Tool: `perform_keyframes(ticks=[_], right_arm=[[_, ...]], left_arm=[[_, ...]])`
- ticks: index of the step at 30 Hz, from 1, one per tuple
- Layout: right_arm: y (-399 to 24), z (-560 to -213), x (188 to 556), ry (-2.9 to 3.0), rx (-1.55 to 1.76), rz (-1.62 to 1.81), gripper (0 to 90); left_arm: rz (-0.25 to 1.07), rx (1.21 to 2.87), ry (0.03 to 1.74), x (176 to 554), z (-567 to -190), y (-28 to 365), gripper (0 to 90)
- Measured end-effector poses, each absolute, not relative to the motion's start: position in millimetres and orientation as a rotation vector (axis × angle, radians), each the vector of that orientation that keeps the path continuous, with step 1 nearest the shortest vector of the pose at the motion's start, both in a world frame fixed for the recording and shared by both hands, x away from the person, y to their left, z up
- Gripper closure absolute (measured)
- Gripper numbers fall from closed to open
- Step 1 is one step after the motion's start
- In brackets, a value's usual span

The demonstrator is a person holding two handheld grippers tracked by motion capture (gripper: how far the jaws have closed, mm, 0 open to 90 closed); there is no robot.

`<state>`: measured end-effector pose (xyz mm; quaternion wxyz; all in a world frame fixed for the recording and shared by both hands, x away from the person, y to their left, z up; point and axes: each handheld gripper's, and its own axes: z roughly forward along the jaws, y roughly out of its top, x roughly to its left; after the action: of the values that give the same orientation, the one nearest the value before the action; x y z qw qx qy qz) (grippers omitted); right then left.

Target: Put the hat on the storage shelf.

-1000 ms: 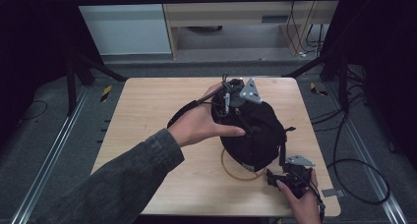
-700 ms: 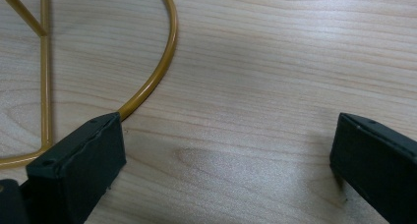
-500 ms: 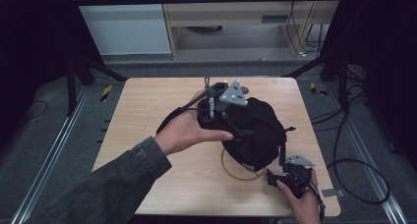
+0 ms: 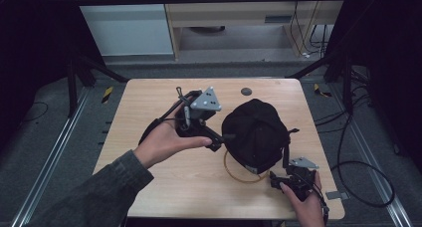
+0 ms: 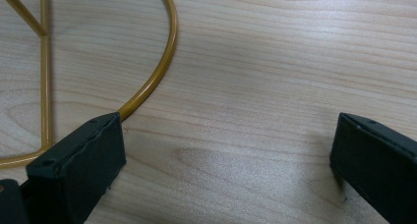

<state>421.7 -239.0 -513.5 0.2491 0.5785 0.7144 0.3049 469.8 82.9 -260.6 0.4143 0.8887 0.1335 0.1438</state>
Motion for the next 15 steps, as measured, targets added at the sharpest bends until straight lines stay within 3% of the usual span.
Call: perform_keyframes(ticks=[15], right_arm=[[-239, -513, 422, 1.946, 1.577, 0.832, 0.4]], left_arm=[[0.343, 2.305, 0.434, 470, -331, 130, 4.9]])
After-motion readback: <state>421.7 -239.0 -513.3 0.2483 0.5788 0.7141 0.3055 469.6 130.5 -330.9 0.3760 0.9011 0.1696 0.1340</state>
